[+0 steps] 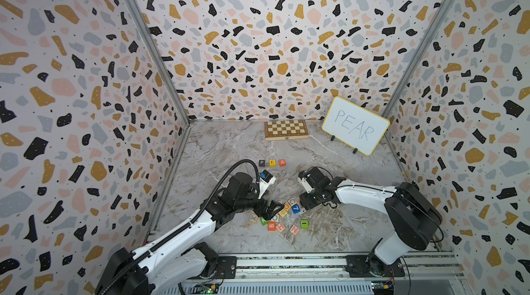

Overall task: Spell the uppercase word “pear” with letter blocks
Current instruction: Pick up the letter block from the center of the board.

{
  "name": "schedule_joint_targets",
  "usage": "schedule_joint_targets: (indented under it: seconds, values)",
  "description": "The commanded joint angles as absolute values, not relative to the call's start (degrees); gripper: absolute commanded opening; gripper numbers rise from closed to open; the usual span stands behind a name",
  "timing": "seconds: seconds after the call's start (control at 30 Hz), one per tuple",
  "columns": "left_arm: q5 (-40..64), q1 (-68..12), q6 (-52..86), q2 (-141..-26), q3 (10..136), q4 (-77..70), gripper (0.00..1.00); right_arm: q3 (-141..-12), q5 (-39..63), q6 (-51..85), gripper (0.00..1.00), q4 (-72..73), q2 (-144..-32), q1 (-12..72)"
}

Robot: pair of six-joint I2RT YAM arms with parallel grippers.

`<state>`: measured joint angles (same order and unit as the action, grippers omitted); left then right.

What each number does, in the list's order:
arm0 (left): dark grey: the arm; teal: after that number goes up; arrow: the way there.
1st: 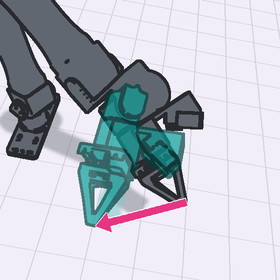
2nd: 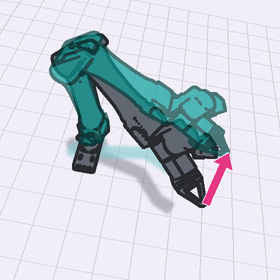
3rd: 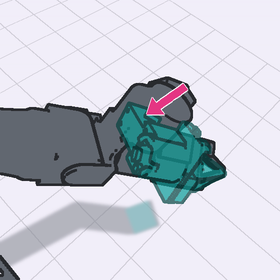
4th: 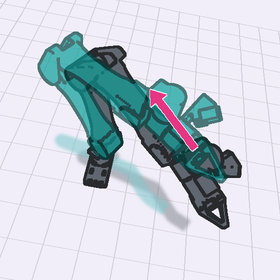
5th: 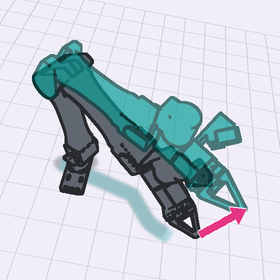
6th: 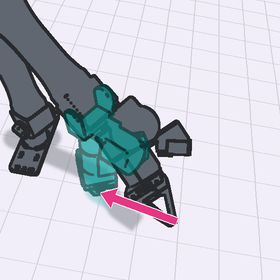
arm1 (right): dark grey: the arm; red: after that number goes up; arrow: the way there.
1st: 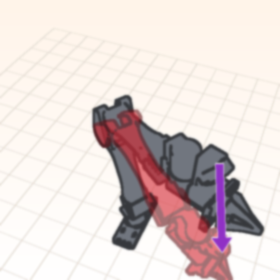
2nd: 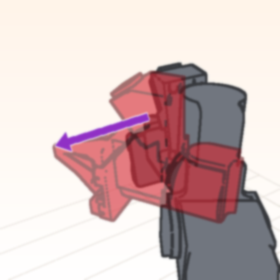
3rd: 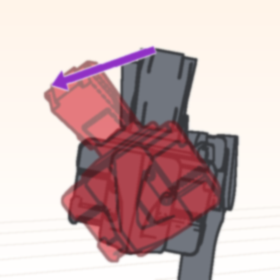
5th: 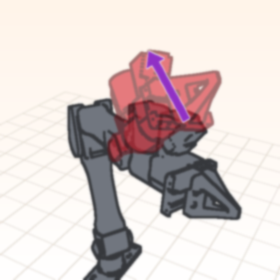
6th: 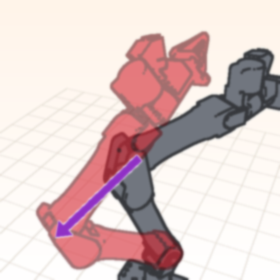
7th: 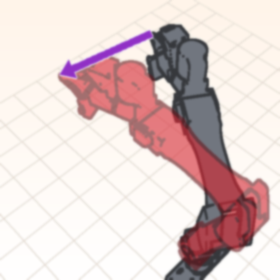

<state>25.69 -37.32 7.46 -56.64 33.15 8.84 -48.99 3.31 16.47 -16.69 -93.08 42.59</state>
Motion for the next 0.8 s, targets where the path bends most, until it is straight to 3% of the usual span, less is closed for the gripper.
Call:
schedule_joint_targets:
  seconds: [0.0, 0.77]
  values:
    - [26.5, -37.6, 6.9, -56.4, 33.1, 7.0, 0.99, -49.9, 2.2, 16.6, 0.58, -18.9, -95.4, 42.1]
    - [24.8, -37.6, 6.8, -56.4, 32.3, 5.9, 0.99, -50.6, 4.7, 17.8, 0.49, -18.7, -94.8, 40.7]
